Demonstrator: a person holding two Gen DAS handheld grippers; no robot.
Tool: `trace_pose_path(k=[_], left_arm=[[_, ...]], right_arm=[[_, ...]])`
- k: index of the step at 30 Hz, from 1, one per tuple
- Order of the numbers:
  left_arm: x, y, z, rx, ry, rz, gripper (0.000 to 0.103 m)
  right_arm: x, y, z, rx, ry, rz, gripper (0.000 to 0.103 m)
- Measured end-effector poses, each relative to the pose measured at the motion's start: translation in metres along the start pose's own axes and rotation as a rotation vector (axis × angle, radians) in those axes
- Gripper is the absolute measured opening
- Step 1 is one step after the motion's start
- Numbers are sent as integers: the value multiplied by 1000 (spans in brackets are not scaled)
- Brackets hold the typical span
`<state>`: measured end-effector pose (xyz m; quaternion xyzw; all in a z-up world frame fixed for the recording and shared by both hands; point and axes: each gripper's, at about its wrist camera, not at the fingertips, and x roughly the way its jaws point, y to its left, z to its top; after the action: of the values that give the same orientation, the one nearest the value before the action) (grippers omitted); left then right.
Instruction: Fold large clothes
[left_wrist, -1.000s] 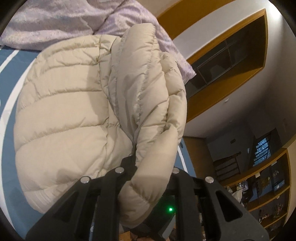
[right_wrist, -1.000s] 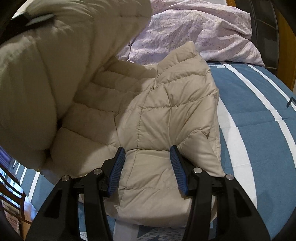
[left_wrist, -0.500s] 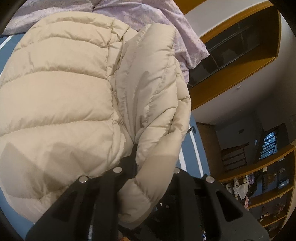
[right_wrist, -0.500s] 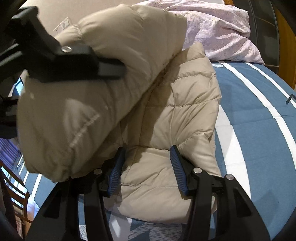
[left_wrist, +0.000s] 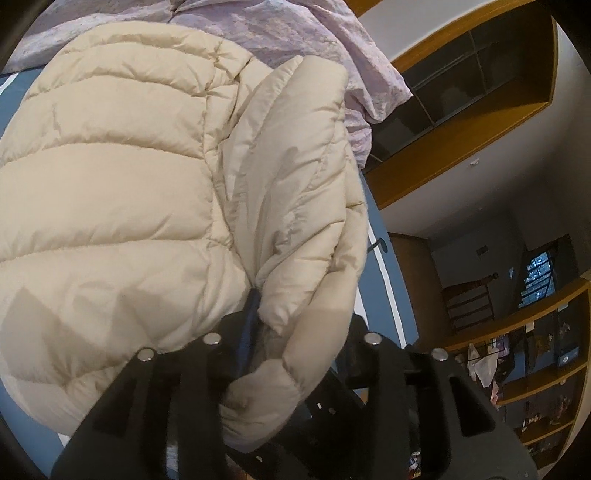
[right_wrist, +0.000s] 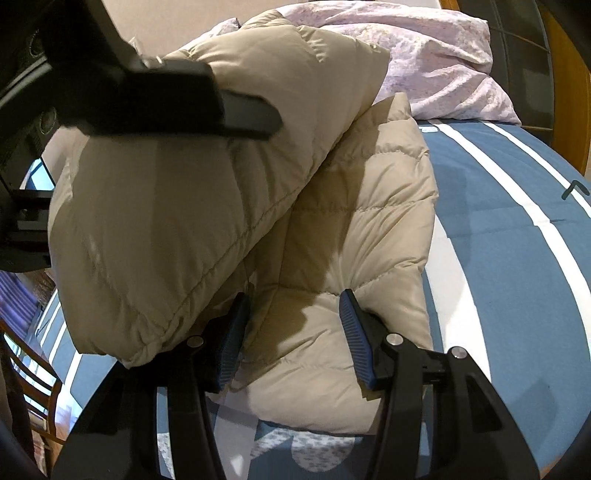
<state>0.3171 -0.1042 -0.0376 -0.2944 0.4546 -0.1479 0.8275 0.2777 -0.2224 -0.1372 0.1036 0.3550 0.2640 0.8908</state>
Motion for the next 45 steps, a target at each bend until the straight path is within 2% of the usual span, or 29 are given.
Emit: trace_pose_path(k=[5,12,16,22,25,29,36,42,45], left_arm=[[-23,-3,-4,16,-20,-15,49],[-67,2,-10,39,-95,-3,53],[-93,15,-13,38,-153,57,55],[-112,47,-14,31,-217,207,55],[-107,60,-11,22,-222,254,55],[-85,67,-11,30,-188,282,55],[-46,57,-22,71,-141,271,56],[-31,50,-25,89,-125,271,59],[-28,50,-27,97,-122,272,59]], right_arm=[[-7,0,-4,13,0,-6,52],[-13,-2,-9,26,-4,-12,53],[-17,-1,-12,28,-6,-15,53],[-18,-1,-14,34,-7,-14,53],[-18,-2,-15,33,-7,-14,53],[-18,-1,-15,32,-7,-14,53],[-18,-6,-17,29,-6,-18,53],[-26,-17,-16,28,-11,-18,53],[-40,-30,-15,37,-33,-76,53]])
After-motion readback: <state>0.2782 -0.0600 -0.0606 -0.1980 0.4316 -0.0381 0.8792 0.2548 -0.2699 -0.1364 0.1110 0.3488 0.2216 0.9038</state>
